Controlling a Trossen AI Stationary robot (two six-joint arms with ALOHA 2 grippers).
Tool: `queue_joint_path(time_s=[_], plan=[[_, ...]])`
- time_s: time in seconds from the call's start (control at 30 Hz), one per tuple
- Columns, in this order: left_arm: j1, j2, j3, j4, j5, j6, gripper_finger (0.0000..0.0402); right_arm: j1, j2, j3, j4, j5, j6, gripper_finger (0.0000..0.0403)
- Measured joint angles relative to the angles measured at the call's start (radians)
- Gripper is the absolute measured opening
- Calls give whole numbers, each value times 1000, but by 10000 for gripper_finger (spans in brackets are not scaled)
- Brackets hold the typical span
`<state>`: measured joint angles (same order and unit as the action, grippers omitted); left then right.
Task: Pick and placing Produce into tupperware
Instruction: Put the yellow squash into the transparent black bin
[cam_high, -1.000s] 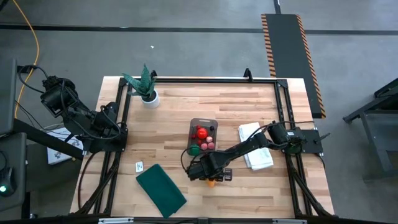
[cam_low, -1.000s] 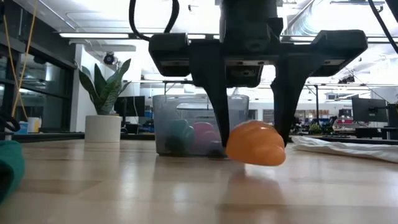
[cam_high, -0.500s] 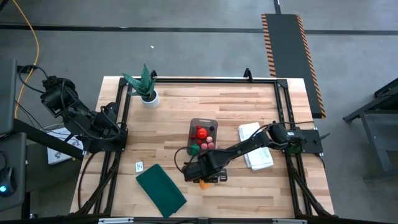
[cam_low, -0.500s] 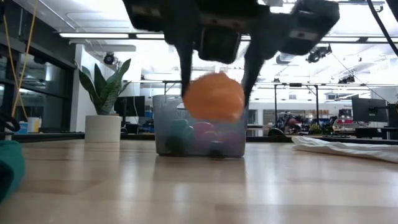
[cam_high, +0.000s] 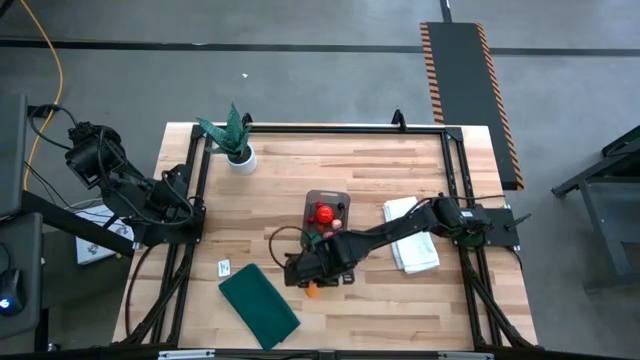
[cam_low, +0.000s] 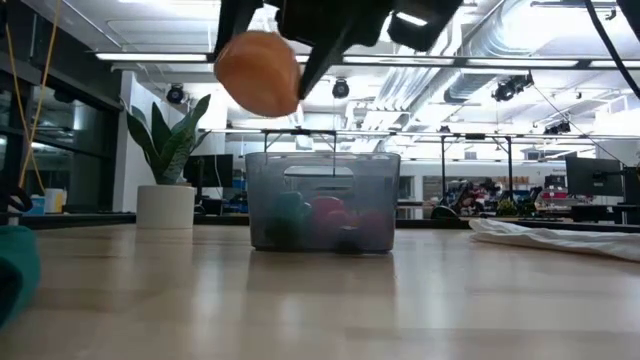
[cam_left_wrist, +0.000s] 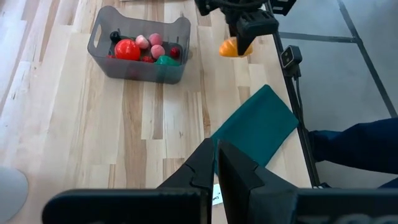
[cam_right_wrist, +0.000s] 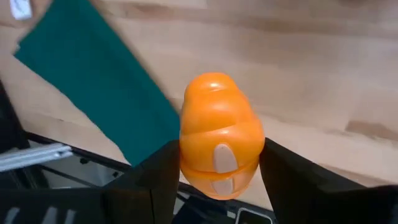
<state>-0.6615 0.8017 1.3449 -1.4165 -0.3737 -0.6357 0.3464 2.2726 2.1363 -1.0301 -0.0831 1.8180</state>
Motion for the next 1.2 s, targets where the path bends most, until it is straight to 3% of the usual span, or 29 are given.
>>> queue_joint_path(time_s=[1.2], plan=[[0, 0, 0, -28, 0, 3, 10, -230, -28, 45, -128, -45, -310, 186]])
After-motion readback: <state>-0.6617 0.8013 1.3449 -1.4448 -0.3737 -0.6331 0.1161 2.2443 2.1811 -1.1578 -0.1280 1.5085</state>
